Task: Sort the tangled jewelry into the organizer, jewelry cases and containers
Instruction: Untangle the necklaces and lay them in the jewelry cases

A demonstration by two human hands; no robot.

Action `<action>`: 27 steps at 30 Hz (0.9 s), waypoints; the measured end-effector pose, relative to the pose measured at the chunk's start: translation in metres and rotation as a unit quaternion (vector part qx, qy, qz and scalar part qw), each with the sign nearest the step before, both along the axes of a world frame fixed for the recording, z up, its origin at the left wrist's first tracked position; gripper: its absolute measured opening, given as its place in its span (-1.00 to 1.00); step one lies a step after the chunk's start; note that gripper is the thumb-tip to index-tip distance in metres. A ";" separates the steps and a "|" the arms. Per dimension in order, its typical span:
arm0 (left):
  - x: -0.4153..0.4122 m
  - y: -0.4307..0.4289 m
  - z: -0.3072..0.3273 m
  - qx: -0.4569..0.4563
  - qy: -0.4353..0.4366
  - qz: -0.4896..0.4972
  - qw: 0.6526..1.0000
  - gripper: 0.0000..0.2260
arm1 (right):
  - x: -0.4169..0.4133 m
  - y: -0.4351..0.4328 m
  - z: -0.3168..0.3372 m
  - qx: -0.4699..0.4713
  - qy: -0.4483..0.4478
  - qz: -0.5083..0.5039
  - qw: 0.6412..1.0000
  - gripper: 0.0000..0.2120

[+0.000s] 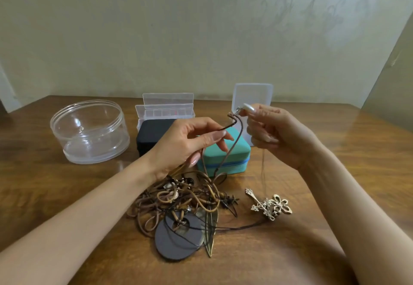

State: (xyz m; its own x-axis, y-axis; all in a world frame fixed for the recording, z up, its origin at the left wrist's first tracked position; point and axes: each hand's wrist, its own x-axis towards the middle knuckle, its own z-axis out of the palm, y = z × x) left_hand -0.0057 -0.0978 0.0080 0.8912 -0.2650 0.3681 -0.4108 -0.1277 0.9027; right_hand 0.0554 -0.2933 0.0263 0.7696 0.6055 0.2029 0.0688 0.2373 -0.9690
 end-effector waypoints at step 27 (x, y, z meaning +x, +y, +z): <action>-0.006 -0.007 0.009 -0.145 0.158 -0.077 0.974 -0.83 | 0.000 0.003 -0.002 -0.031 -0.058 -0.075 0.995 -0.73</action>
State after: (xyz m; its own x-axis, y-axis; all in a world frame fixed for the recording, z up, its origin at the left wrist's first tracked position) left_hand -0.0121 -0.1053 0.0175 0.9303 -0.3300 0.1602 -0.0998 0.1927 0.9762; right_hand 0.0556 -0.2901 0.0247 0.8256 0.4998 0.2621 0.2114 0.1567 -0.9648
